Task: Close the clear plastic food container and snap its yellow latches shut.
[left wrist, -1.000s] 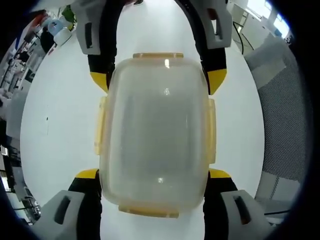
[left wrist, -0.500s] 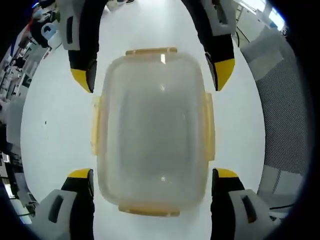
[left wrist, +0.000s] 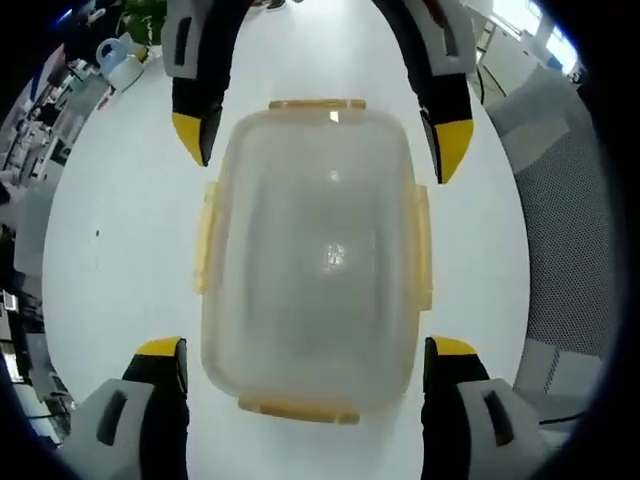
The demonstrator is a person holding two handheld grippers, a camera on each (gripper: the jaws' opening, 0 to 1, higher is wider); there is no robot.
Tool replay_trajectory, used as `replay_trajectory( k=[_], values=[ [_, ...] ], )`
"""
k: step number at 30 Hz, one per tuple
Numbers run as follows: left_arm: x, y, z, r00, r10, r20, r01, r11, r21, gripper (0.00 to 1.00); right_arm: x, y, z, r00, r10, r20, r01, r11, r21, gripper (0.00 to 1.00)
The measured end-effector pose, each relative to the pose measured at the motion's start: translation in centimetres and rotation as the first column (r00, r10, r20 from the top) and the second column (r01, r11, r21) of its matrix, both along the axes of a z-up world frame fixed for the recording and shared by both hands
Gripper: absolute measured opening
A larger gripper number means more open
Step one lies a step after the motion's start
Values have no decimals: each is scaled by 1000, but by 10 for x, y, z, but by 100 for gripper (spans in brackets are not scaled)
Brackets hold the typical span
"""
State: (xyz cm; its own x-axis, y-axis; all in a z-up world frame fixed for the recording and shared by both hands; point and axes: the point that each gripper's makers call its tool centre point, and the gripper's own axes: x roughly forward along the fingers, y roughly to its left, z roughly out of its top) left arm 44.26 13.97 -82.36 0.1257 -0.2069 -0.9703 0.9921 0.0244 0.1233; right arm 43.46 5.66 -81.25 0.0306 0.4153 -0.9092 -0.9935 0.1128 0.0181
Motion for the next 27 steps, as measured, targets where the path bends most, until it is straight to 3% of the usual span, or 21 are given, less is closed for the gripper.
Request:
replay_trajectory(
  k=[18, 27],
  values=[
    [-2, 6, 6, 997, 78, 17, -76, 994, -80, 99, -3, -5, 9, 996, -86, -14, 87, 992, 92, 97],
    [1, 15, 12, 988, 152, 25, -148, 980, -132, 99, 0, -5, 16, 987, -161, -18, 161, 973, 165, 97]
  ],
)
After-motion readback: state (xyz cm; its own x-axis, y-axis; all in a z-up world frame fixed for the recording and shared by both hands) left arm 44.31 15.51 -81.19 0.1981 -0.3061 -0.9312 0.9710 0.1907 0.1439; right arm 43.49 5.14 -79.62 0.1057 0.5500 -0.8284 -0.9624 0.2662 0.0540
